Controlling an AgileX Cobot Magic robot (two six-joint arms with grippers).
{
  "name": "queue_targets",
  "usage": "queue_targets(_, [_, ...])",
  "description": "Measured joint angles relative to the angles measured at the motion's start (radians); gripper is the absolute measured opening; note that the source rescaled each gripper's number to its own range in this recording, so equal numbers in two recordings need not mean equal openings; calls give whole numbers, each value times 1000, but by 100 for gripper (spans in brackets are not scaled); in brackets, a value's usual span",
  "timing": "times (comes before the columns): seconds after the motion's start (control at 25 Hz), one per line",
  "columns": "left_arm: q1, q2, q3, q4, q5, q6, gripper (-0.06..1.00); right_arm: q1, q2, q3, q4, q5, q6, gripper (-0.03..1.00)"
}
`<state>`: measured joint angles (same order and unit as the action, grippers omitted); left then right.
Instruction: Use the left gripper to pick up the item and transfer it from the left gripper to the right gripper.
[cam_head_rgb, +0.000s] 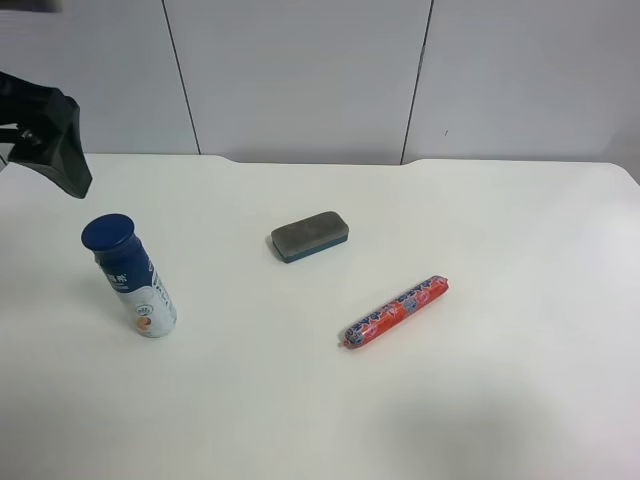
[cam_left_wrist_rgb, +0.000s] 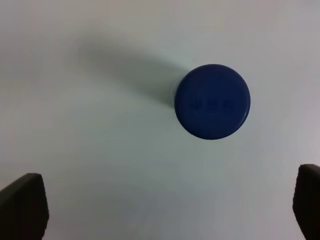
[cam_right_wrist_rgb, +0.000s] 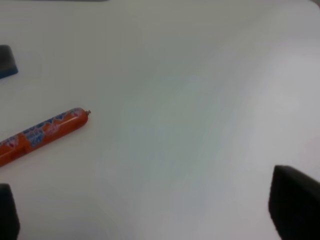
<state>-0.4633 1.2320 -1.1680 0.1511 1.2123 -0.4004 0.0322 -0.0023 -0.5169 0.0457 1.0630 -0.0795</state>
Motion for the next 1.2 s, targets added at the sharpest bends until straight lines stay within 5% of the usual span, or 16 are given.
queue_targets(1.2, [-21, 322, -1, -28, -61, 21, 100, 0, 0, 0, 0, 0, 0, 100])
